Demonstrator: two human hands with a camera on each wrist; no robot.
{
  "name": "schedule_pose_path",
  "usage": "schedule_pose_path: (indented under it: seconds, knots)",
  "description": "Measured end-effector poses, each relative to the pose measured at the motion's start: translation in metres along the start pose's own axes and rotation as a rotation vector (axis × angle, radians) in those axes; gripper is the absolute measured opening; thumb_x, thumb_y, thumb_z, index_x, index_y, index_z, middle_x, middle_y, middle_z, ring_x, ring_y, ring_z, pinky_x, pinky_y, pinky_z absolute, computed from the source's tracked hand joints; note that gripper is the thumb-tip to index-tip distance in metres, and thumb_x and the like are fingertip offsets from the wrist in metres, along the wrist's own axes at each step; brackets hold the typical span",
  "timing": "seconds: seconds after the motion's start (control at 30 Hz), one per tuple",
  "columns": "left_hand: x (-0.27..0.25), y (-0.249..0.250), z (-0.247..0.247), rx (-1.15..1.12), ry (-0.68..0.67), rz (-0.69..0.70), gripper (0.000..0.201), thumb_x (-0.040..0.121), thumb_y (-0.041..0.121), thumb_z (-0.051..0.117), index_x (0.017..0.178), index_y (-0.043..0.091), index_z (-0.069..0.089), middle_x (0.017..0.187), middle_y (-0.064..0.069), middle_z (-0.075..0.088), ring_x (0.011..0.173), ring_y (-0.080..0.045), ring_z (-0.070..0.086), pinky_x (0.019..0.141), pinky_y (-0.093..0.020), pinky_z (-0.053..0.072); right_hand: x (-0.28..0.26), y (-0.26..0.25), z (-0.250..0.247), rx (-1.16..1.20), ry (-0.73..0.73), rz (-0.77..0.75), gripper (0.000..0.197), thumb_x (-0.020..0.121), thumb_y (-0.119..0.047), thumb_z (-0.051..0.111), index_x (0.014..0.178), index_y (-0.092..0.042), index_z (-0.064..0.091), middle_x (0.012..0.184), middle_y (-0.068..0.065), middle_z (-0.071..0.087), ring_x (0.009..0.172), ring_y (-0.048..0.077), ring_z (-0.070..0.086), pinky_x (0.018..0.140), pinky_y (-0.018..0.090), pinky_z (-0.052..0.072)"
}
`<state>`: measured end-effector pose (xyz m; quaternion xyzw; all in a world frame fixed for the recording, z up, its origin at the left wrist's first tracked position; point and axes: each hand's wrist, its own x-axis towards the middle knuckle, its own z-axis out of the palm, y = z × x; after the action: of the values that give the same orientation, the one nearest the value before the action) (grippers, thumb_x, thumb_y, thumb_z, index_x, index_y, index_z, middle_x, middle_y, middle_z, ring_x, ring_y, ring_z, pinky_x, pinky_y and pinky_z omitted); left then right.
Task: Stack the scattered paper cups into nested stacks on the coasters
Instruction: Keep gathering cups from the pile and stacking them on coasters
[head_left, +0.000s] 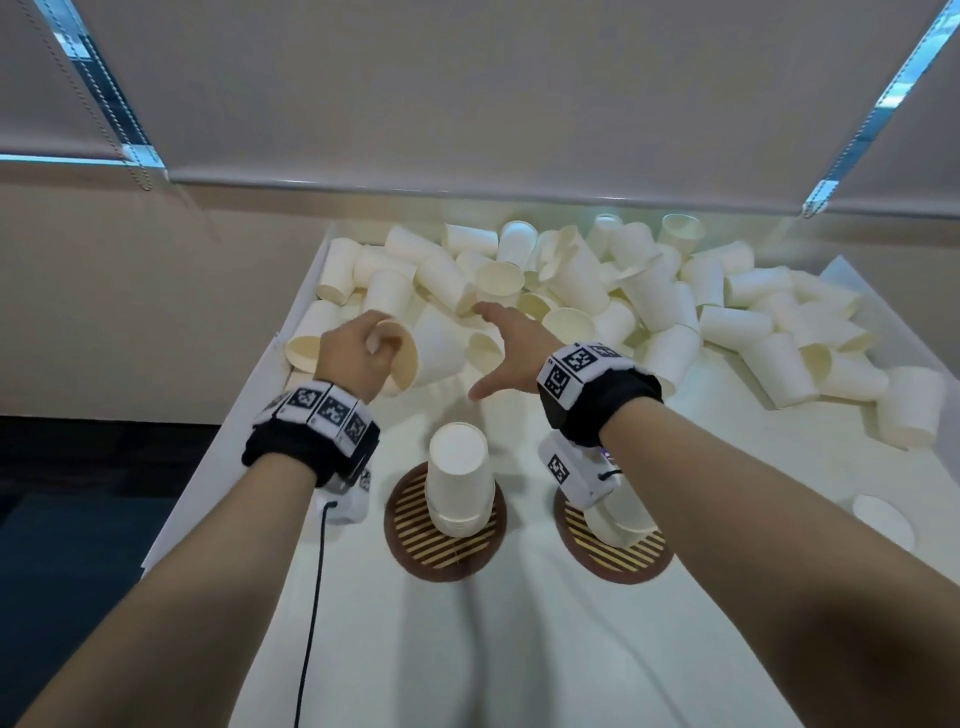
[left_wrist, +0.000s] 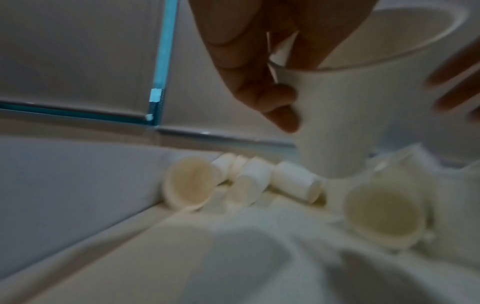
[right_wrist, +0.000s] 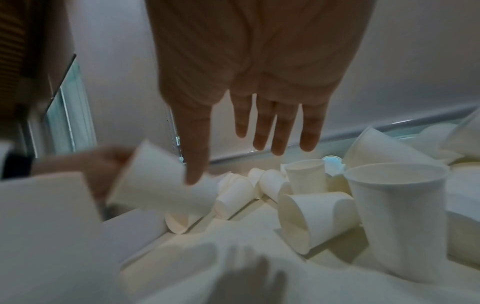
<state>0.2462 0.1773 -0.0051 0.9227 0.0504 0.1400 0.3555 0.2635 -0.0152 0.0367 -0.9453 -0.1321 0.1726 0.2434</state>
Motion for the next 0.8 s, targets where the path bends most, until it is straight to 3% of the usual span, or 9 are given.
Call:
schedule_pose_path:
  seconds: [0.1, 0.27, 0.37, 0.47, 0.57, 0.63, 0.7, 0.73, 0.8]
  knots:
    - [0.016, 0.023, 0.001, -0.096, -0.007, -0.036, 0.011, 0.090, 0.014, 0.053, 0.085, 0.006, 0.060, 0.080, -0.014, 0.057, 0.076, -0.025, 0.050, 0.063, -0.026, 0.034, 0.013, 0.008, -0.002, -0.147, 0.051, 0.124, 0.075, 0.078, -0.017, 0.071, 0.142, -0.013, 0.031, 0.141, 0.011, 0.040, 0.127, 0.031, 0.044, 0.103, 0.042, 0.041]
    - [0.022, 0.024, 0.012, -0.212, -0.038, -0.185, 0.020, 0.086, 0.008, 0.052, 0.104, 0.006, 0.060, 0.094, -0.011, 0.059, 0.069, -0.030, 0.059, 0.030, -0.013, 0.039, 0.015, 0.029, -0.006, -0.179, 0.023, 0.284, 0.041, 0.087, -0.022, 0.058, 0.125, -0.007, 0.057, 0.133, 0.017, 0.052, 0.123, 0.035, 0.049, 0.095, 0.040, 0.042]
    - [0.020, 0.018, 0.017, -0.341, -0.095, -0.232, 0.038, 0.081, -0.003, 0.045, 0.106, 0.024, 0.055, 0.102, -0.009, 0.060, 0.049, -0.024, 0.063, 0.036, -0.018, 0.046, 0.020, 0.036, -0.004, -0.139, -0.035, 0.313, 0.041, 0.093, -0.017, 0.051, 0.130, 0.000, 0.051, 0.137, 0.020, 0.048, 0.128, 0.036, 0.044, 0.100, 0.041, 0.039]
    - [0.019, 0.014, 0.021, -0.434, -0.171, -0.258, 0.058, 0.077, -0.010, 0.035, 0.107, 0.038, 0.051, 0.108, -0.008, 0.056, 0.046, -0.024, 0.063, 0.044, -0.025, 0.051, 0.027, 0.044, 0.000, -0.112, -0.071, 0.357, 0.041, 0.094, -0.016, 0.049, 0.131, 0.001, 0.049, 0.136, 0.020, 0.049, 0.126, 0.034, 0.047, 0.093, 0.038, 0.041]
    - [0.021, 0.012, 0.022, -0.464, -0.229, -0.265, 0.061, 0.077, -0.011, 0.033, 0.113, 0.036, 0.050, 0.114, -0.009, 0.054, 0.050, -0.026, 0.065, 0.043, -0.024, 0.050, 0.029, 0.044, -0.002, -0.070, -0.034, 0.348, 0.041, 0.093, -0.016, 0.052, 0.130, 0.000, 0.050, 0.122, 0.018, 0.053, 0.099, 0.025, 0.047, 0.070, 0.029, 0.037]
    - [0.021, 0.011, 0.021, -0.462, -0.225, -0.288, 0.060, 0.079, -0.010, 0.032, 0.119, 0.031, 0.050, 0.115, -0.010, 0.055, 0.049, -0.023, 0.065, 0.041, -0.024, 0.050, 0.028, 0.041, -0.010, -0.057, 0.077, 0.324, 0.035, 0.091, -0.019, 0.054, 0.123, -0.004, 0.055, 0.114, 0.017, 0.057, 0.090, 0.020, 0.037, 0.074, 0.026, 0.032]
    - [0.020, 0.013, 0.017, -0.458, -0.178, -0.327, 0.055, 0.081, -0.009, 0.034, 0.119, 0.026, 0.051, 0.113, -0.008, 0.057, 0.045, -0.019, 0.065, 0.042, -0.024, 0.052, 0.027, 0.035, -0.020, -0.063, 0.202, 0.337, 0.013, 0.090, -0.023, 0.053, 0.089, -0.011, 0.057, 0.081, 0.007, 0.053, 0.087, 0.021, 0.040, 0.075, 0.027, 0.033]
    - [0.019, 0.015, 0.014, -0.463, -0.153, -0.340, 0.051, 0.081, -0.008, 0.035, 0.116, 0.025, 0.052, 0.112, -0.007, 0.058, 0.044, -0.017, 0.064, 0.043, -0.024, 0.053, 0.026, 0.031, -0.023, -0.066, 0.262, 0.341, 0.021, 0.090, -0.026, 0.051, 0.077, -0.010, 0.052, 0.073, 0.005, 0.048, 0.085, 0.024, 0.045, 0.074, 0.030, 0.035]
    - [0.019, 0.021, 0.008, -0.473, -0.108, -0.341, 0.043, 0.081, -0.006, 0.039, 0.109, 0.023, 0.053, 0.110, -0.007, 0.062, 0.040, -0.016, 0.062, 0.043, -0.023, 0.054, 0.021, 0.023, -0.029, -0.025, 0.346, 0.321, 0.038, 0.092, -0.040, 0.046, 0.087, -0.005, 0.059, 0.092, 0.009, 0.058, 0.097, 0.031, 0.054, 0.084, 0.036, 0.043]
